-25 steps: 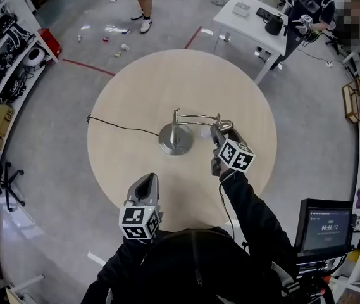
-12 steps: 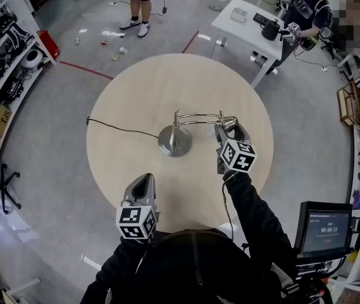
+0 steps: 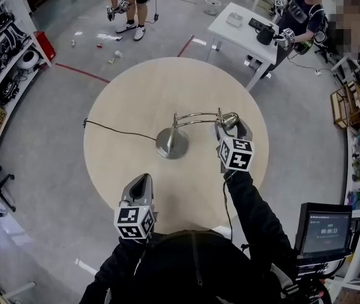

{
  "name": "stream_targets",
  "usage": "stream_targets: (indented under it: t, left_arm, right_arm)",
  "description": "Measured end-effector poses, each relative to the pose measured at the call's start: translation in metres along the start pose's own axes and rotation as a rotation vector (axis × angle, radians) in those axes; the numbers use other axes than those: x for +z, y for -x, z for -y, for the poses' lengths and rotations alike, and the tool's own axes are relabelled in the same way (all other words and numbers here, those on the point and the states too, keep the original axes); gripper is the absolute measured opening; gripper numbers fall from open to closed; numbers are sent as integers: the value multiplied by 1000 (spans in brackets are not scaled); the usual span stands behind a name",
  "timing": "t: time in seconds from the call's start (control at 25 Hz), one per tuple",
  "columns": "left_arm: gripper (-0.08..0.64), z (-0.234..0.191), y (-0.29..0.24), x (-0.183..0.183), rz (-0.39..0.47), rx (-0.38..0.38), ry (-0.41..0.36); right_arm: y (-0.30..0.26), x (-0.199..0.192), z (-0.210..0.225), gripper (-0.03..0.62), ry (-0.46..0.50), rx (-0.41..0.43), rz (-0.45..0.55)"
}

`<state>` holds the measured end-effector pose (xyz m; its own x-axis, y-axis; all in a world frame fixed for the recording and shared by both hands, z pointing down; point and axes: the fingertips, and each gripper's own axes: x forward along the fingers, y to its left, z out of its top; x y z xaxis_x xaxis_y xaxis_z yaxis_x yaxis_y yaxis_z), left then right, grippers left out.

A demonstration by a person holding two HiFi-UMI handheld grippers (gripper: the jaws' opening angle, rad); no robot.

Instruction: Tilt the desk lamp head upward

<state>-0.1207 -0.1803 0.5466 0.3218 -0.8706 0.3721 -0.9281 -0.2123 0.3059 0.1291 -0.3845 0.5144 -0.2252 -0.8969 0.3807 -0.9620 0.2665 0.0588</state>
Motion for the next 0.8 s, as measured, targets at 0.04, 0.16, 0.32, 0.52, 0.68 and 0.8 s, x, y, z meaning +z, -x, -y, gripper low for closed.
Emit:
stream_targets:
  t: [0.04,0.16,0.32,0.52,0.68,0.8]
  left_arm:
    - [8,-1,-3,0,2,0,2]
    - [8,-2,-9,-1,6,1,5]
    - [8,-7,-3,0,9,1,12]
    - [8,-15,18,2,20,7,19]
    - [8,-24,20,8,33,26,23]
    - [8,-31,21,10,43,41,25]
  right_arm:
    - [-1,3,1,313,20,-4,2]
    - [-3,11,4,313,75,-15,13]
    - [4,25,-5,313,140,-26,27]
    - [25,42,-24,314,232,-35,47]
    - [29,57,-32,314,316,-33,73]
    - [32,66,-40,314,385,-28,86]
